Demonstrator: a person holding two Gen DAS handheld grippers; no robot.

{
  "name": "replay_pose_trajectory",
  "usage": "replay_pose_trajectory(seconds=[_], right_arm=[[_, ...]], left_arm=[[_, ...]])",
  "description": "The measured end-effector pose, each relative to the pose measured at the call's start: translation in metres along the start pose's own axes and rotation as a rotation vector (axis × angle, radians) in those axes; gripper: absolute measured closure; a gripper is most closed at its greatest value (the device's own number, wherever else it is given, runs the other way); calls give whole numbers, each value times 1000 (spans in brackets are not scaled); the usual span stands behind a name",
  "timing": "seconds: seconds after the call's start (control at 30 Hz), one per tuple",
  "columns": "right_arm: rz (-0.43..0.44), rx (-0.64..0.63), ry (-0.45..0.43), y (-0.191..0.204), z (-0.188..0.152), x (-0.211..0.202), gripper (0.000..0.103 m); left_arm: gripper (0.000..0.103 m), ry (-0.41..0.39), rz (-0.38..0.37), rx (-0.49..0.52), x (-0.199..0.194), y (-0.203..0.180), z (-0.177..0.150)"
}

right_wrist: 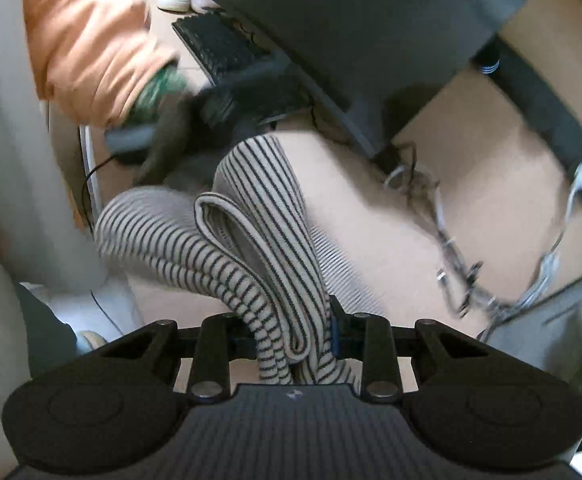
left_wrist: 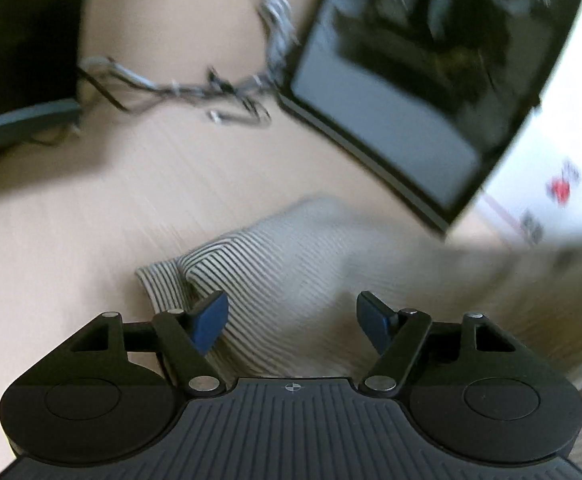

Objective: Fold clothes
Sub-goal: 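Carry the lifted shirt with the right tool while the left tool grasps it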

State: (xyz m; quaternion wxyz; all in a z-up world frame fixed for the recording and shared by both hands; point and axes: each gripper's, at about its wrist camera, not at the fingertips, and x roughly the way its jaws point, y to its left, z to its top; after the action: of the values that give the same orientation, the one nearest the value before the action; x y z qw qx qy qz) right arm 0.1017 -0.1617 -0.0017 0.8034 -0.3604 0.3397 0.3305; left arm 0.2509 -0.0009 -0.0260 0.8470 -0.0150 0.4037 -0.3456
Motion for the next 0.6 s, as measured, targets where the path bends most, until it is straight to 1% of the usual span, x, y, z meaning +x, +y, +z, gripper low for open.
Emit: replay_pose_trajectory(seconds=[0.07, 0.2, 0.27, 0.3, 0.33, 0.37, 0.4, 0.43, 0.5, 0.53, 0.57, 0.6], right_arm=[[31, -25, 8, -13, 6, 14, 74], [93, -74, 24, -40, 18, 42, 74], [124, -99, 32, -53, 24, 57, 71], [140, -111, 36, -60, 27, 64, 70], [155, -123, 40, -66, 30, 71, 63], [161, -118, 43, -73, 31, 79, 51], [154, -89, 46, -81, 28, 89, 43], [147, -59, 49, -88, 25, 99, 33], [132, -1, 55, -103, 19, 120, 23], [124, 32, 55, -110, 16, 127, 17], [114, 71, 49, -115, 12, 132, 16], [108, 106, 40, -119, 10, 135, 16]], left_arm=[[27, 18, -28, -9, 3, 0, -9], [30, 22, -5, -28, 5, 7, -25], [34, 13, 9, -56, 5, 12, -32], [38, 5, 19, -69, 4, 14, -34], [44, 1, 27, -90, 2, 16, -36], [47, 2, 33, -106, -2, 18, -38], [50, 7, 44, -116, -7, 21, -41], [50, 11, 55, -126, -13, 23, -44], [41, 21, 77, -146, -24, 28, -49], [29, 25, 92, -150, -30, 30, -52], [24, 28, 112, -144, -38, 32, -56], [22, 25, 130, -142, -47, 35, -58]])
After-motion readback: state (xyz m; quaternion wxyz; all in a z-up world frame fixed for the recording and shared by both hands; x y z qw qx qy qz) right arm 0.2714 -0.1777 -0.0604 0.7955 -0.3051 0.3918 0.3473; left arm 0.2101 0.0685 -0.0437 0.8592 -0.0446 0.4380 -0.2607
